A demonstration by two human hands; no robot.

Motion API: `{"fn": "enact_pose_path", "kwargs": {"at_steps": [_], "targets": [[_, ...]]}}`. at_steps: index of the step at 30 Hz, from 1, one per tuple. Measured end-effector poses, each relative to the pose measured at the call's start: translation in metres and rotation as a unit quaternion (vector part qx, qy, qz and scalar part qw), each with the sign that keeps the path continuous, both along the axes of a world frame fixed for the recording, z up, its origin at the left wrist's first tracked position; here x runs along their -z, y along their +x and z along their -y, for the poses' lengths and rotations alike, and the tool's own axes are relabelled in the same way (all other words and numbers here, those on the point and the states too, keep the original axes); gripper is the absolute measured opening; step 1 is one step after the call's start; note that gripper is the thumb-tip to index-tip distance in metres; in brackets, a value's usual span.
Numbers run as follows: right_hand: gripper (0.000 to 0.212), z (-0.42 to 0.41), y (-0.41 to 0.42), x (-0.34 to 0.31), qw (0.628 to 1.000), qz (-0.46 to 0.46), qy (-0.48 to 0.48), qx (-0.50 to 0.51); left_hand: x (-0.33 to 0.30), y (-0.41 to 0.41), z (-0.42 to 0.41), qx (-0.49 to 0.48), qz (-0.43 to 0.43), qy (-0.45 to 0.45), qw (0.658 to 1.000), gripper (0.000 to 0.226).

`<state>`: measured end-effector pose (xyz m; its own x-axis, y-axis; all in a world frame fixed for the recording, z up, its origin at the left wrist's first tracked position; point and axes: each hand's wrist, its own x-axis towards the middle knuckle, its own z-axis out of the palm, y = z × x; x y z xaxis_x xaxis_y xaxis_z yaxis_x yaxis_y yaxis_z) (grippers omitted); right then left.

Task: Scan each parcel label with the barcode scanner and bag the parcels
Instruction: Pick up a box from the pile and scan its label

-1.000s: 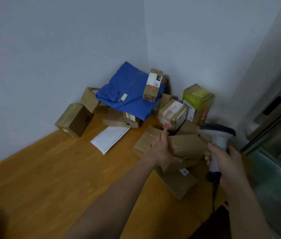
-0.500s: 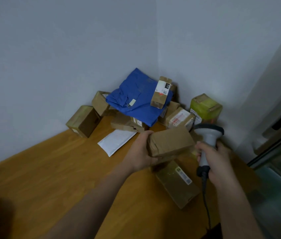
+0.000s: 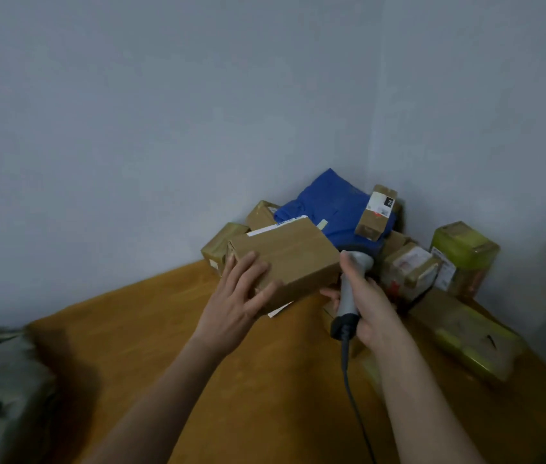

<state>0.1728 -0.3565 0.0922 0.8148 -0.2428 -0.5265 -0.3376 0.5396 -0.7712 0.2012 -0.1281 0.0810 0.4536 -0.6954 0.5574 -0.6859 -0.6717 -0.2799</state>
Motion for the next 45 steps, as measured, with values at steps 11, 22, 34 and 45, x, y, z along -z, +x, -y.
{"fn": "enact_pose_path", "kwargs": {"at_steps": [11, 22, 34, 45], "targets": [[0.080, -0.042, 0.002, -0.005, 1.000, 0.013, 0.014, 0.017, -0.012, -0.004, -0.054, -0.040, -0.139, -0.018, 0.989, 0.085], [0.071, -0.045, -0.001, -0.005, 0.994, 0.091, 0.057, -0.022, -0.035, -0.005, -0.057, -0.053, -0.683, -0.565, 0.461, 0.096], [0.100, -0.056, -0.006, -0.002, 0.996, 0.065, 0.054, -0.021, -0.027, -0.025, -0.052, -0.017, -0.431, -0.424, 0.796, 0.093], [0.113, -0.065, -0.013, 0.005, 0.986, 0.089, 0.141, 0.012, -0.013, -0.031, -0.035, -0.008, -0.393, -0.368, 0.842, 0.096]]}}
